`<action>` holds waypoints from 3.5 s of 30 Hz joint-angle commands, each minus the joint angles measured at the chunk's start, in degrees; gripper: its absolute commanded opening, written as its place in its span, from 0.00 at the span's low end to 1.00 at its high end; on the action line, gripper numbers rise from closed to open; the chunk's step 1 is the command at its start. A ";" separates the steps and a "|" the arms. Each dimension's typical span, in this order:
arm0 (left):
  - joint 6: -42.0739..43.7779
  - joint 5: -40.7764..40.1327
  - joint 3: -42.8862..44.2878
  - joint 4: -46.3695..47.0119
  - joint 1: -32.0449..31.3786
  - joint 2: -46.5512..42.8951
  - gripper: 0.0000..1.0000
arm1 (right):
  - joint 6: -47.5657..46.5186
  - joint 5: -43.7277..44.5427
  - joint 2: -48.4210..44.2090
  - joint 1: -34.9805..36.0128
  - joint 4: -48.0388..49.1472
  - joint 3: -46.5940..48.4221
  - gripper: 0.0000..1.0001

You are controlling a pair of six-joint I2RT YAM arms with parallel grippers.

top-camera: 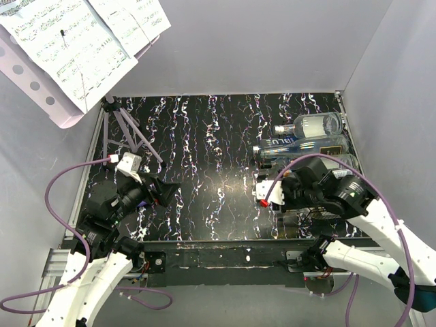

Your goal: Take the wine bottle off the wine rack

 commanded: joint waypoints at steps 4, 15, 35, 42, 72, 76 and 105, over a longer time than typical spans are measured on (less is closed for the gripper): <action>0.85 0.00 0.09 0.27 -0.22 0.37 0.98 | 4.18 -5.78 -3.33 0.42 -3.53 11.20 0.01; 0.94 0.35 0.09 0.27 -0.22 0.46 0.98 | 12.26 -22.40 -7.02 0.33 4.73 17.37 0.01; 1.03 -3.25 0.35 -0.08 -0.22 -4.54 0.98 | 64.39 -9.32 1.57 0.42 83.98 -5.03 0.01; 0.94 -4.40 0.09 -0.08 -0.22 -6.66 0.98 | 59.30 -6.67 18.79 0.68 121.78 -10.68 0.01; 1.21 -4.57 -0.09 0.18 -0.22 -6.92 0.98 | 51.12 -7.99 59.42 0.68 143.44 6.47 0.49; 1.21 -4.75 -0.17 0.36 -0.22 -6.92 0.98 | 51.47 -7.73 58.81 0.59 140.71 7.08 0.65; 1.21 -4.05 -0.35 0.62 -0.22 -7.01 0.98 | 37.09 -5.62 8.73 0.59 75.20 -11.38 0.73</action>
